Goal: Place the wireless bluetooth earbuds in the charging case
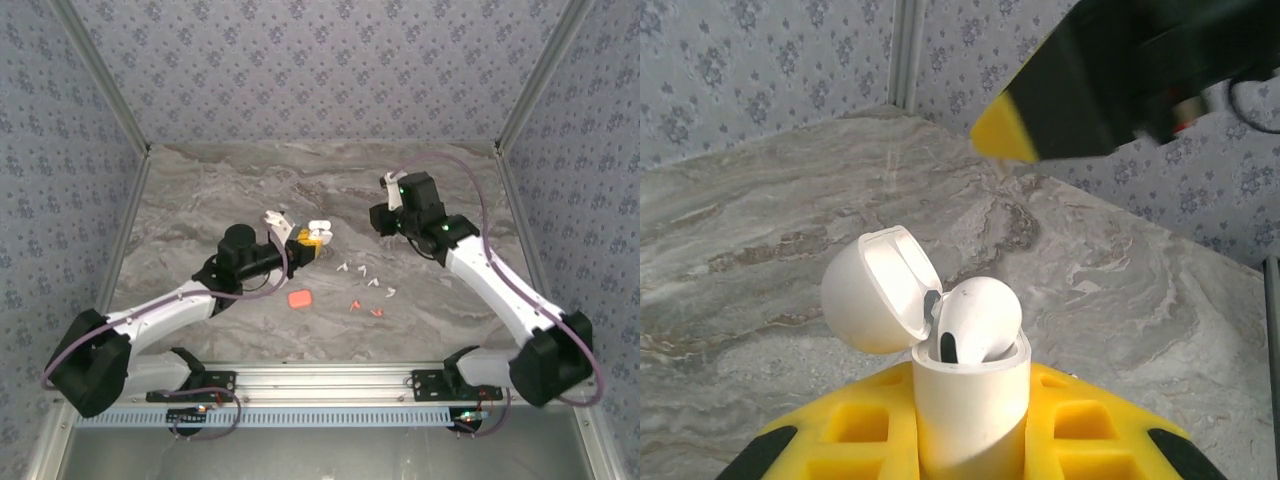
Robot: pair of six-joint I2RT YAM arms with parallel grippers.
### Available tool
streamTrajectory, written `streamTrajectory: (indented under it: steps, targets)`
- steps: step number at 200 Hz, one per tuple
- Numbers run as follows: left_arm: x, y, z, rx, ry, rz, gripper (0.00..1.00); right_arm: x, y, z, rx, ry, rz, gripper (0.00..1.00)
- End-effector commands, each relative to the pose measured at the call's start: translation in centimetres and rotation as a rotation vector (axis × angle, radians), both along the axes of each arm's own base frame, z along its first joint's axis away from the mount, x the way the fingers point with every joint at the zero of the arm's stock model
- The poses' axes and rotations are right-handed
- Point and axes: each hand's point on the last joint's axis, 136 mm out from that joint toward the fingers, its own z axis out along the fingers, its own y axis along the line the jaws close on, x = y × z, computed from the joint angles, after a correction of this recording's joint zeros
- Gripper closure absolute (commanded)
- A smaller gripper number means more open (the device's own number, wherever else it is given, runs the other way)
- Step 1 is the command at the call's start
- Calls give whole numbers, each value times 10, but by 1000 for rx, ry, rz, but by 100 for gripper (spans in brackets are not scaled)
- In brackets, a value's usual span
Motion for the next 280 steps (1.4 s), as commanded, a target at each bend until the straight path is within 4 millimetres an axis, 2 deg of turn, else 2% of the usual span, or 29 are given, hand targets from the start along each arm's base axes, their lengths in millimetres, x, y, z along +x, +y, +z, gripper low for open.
streamTrajectory:
  steps: [1, 25, 57, 76, 119, 212, 280]
  targets:
    - [1, -15, 39, -115, -40, -46, 100, -14, 18, 32, 45, -144, 91, 74]
    - [3, -22, 40, -129, -25, -58, 100, -29, 35, 55, 76, -245, 145, 74]
    - [2, -27, 41, -132, -19, -69, 100, -36, 51, 59, 68, -292, 185, 74]
    - [2, -28, 42, -133, -20, -72, 100, -39, 60, 57, 67, -293, 207, 74]
    - [1, -27, 42, -129, -24, -73, 100, -35, 69, 53, 61, -298, 209, 74]
    - [1, -28, 44, -130, -36, -74, 100, -33, 81, 39, 49, -261, 240, 74]
    - [2, -28, 47, -135, -47, -70, 100, -40, 83, 27, 25, -210, 271, 74]
